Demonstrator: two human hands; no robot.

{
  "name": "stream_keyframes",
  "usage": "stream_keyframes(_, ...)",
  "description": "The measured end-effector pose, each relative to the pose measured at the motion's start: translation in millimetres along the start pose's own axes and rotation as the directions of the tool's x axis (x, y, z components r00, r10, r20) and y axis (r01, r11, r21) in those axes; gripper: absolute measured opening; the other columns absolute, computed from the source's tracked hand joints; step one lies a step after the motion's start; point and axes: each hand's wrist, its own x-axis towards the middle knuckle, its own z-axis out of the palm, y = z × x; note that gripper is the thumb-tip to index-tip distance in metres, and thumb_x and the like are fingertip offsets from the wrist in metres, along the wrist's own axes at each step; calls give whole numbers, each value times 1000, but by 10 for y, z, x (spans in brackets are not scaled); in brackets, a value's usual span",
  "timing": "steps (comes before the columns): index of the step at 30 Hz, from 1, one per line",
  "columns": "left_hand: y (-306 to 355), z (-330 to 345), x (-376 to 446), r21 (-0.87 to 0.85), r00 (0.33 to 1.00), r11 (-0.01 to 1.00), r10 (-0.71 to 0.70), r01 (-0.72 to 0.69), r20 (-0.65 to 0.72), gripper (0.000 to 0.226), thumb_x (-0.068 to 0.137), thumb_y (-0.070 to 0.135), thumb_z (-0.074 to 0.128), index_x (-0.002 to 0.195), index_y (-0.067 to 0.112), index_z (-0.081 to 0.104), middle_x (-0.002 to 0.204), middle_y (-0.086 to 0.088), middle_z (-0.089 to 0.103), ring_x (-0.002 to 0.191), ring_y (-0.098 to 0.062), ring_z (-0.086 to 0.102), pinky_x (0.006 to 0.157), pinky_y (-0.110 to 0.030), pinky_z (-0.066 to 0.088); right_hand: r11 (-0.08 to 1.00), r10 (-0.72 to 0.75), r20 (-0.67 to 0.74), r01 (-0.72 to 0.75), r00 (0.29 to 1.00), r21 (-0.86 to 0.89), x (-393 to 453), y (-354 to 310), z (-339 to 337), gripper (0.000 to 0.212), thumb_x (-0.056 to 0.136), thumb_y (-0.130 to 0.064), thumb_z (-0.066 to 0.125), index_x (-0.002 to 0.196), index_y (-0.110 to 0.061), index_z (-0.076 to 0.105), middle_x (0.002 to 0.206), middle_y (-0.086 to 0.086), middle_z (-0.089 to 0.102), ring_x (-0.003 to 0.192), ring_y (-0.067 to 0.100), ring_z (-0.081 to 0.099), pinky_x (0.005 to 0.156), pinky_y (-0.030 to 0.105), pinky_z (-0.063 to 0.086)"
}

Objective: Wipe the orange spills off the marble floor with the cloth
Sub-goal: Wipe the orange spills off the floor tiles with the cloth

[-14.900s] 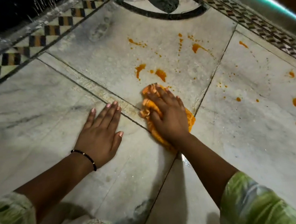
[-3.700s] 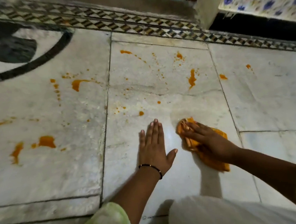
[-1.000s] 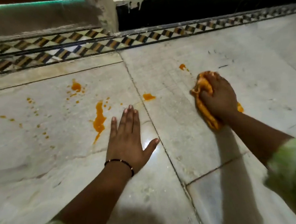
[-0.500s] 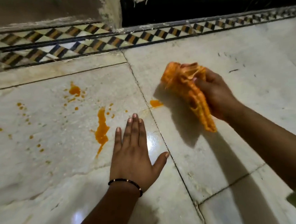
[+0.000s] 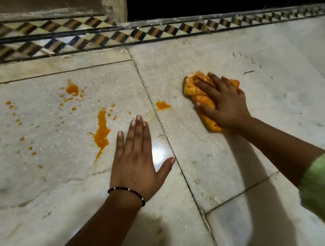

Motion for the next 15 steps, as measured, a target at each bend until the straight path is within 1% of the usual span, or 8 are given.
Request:
stream_keyframes(1, -7, -1, 0, 0, 1000, 1000, -3, 3, 1, 95, 87, 73, 18, 150, 2, 9, 159, -13, 3, 147, -24, 2, 117, -48, 6, 994, 111, -7, -111, 994, 16, 144, -21, 15, 66, 82, -75, 26, 143, -55, 13, 159, -6, 12, 143, 33, 15, 104, 62, 19)
stream_keyframes(3, -9, -10, 9, -1, 1000, 1000, 2, -2, 9, 95, 86, 73, 18, 150, 3, 10, 159, -13, 4, 147, -23, 2, 117, -47, 5, 935, 347, -25, -343, 938, 95, 526, -42, 23, 67, 83, -75, 27, 144, -53, 12, 160, -2, 10, 143, 38, 13, 106, 67, 13)
stream_keyframes(5, -8, -28, 22, 0, 1000, 1000, 10, -10, 17, 95, 86, 73, 18, 150, 3, 11, 159, -12, 5, 147, -23, 3, 117, -47, 5, 906, 419, 7, -419, 908, 54, 798, -243, 18, 68, 86, -70, 29, 147, -46, 13, 160, 2, 9, 142, 40, 12, 108, 67, 7)
stream_keyframes(7, -5, -36, 28, -9, 1000, 1000, 9, -9, 18, 95, 86, 72, 20, 150, 3, 12, 159, -12, 7, 147, -23, 5, 117, -47, 5, 959, 284, 10, -284, 959, 21, 813, -541, 78, 65, 89, -66, 29, 148, -43, 14, 160, 3, 7, 143, 39, 11, 110, 65, 6)
stream_keyframes(9, -11, -32, 26, -17, 1000, 1000, 2, -2, 9, 95, 86, 72, 21, 150, 3, 12, 159, -13, 7, 147, -23, 5, 117, -47, 5, 999, 47, 19, -47, 999, 5, 581, -731, 140, 62, 89, -65, 27, 147, -45, 16, 160, -1, 8, 144, 35, 12, 110, 62, 10)
stream_keyframes(12, -8, -12, 17, -29, 1000, 1000, 8, -8, -2, 95, 86, 72, 17, 150, 3, 10, 159, -13, 6, 147, -23, 4, 117, -47, 5, 971, -237, -9, 237, 972, 44, 109, -440, 96, 57, 87, -62, 32, 143, -47, 30, 158, -7, 20, 141, 28, 26, 108, 56, 24)
stream_keyframes(14, -12, -3, 5, -42, 1000, 999, 3, -4, -16, 94, 86, 72, 16, 150, 3, 11, 159, -13, 6, 147, -23, 3, 117, -47, 4, 967, -248, -33, 250, 968, 42, -11, -100, 32, 56, 86, -59, 37, 140, -46, 36, 154, -2, 30, 136, 28, 35, 103, 56, 32)
stream_keyframes(15, -12, 0, 0, -47, 1000, 999, 0, -1, -21, 94, 86, 72, 16, 150, 3, 11, 159, -13, 6, 147, -23, 3, 117, -46, 3, 986, -165, -42, 167, 985, 26, 33, 48, 15, 56, 85, -60, 36, 140, -47, 34, 153, 1, 32, 134, 29, 36, 101, 57, 32)
